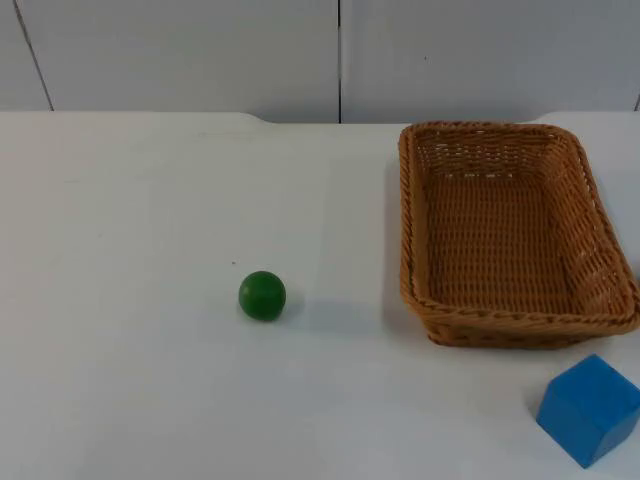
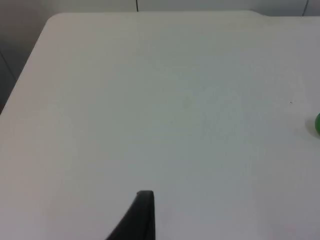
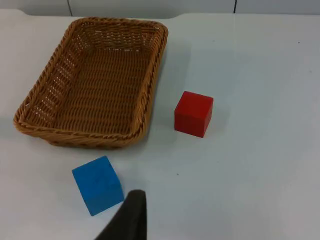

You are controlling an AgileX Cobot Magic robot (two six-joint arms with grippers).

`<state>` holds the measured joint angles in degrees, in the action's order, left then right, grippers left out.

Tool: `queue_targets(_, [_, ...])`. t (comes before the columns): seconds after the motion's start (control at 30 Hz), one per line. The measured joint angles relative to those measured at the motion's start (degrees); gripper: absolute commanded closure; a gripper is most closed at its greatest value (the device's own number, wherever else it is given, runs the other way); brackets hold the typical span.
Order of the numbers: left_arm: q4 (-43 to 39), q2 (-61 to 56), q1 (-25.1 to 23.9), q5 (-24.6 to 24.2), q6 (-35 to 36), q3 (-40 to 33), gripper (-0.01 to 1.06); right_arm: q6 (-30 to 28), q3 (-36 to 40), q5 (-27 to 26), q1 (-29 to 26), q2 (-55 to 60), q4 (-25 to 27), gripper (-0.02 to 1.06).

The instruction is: Place all geometric objects except the red cube into the basket.

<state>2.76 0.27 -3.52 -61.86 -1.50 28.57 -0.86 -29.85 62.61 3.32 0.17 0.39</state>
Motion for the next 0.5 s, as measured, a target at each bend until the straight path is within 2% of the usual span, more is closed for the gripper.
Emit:
queue_targets(0.1, [0.0, 1.4, 0.0, -0.1, 0.0, 0.8, 0.00, 0.0, -1.4, 0.7, 0.0, 1.5, 0.0, -0.01])
queue_targets(0.3, [0.9, 9.6, 0.0, 0.8, 0.0, 4.4, 0.00, 0.0, -6.6, -0.8, 0.0, 12.6, 0.0, -0.01])
queue_targets(0.5, [1.7, 21.6, 0.0, 2.8, 0.1, 7.9, 0.00, -0.1, -11.6, -6.3, 0.0, 28.7, 0.0, -0.01])
